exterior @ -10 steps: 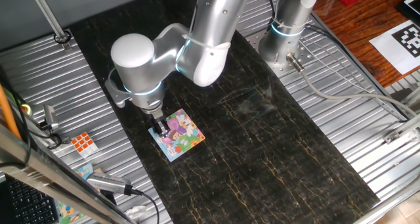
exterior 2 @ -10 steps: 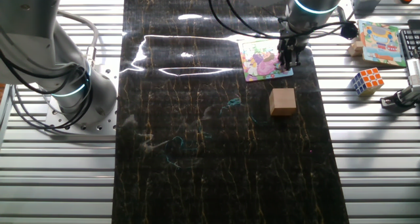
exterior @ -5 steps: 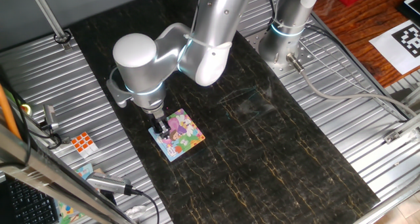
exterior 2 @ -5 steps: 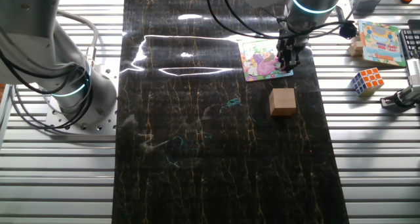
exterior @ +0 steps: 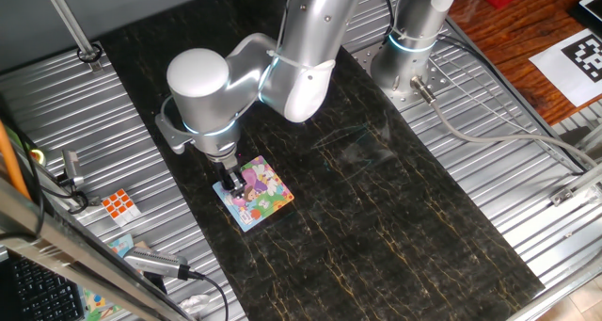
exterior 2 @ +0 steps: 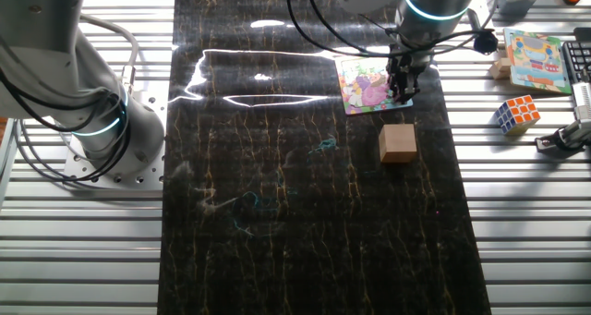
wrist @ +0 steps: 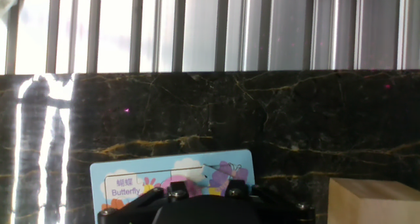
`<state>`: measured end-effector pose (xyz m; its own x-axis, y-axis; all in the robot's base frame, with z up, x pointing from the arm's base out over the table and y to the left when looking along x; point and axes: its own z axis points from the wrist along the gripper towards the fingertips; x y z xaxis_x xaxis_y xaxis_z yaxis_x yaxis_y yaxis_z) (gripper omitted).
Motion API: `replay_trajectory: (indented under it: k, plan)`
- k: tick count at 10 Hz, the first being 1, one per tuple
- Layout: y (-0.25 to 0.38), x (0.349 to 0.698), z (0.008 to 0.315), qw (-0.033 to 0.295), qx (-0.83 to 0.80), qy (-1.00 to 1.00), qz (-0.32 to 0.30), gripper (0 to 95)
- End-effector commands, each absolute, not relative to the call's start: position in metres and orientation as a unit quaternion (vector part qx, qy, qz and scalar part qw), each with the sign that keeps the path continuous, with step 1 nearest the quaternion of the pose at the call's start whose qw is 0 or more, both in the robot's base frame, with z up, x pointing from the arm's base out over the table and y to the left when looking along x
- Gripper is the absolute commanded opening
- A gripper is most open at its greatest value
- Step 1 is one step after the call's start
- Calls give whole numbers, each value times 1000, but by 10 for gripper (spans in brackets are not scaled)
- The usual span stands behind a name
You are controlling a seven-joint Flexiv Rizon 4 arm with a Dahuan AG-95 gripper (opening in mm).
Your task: Assemble one piece of a puzzle
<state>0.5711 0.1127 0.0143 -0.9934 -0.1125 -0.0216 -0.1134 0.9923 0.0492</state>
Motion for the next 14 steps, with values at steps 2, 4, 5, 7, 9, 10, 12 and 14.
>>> replay_trajectory:
  k: [2, 4, 5, 7, 9, 10, 12, 14]
  plan:
    - [112, 572, 14, 10, -55, 998, 26, 380]
    - [112, 572, 14, 12, -54, 998, 26, 380]
    - [112, 572, 14, 12, -54, 998, 26, 380]
    - [112, 572, 14, 11, -58, 998, 25, 380]
    - [112, 572, 14, 13, -61, 998, 24, 380]
    - [112, 572, 14, 14, -61, 998, 24, 380]
    - [112, 572, 14, 15, -60, 998, 24, 380]
    - [112, 572, 14, 15, -59, 998, 23, 190]
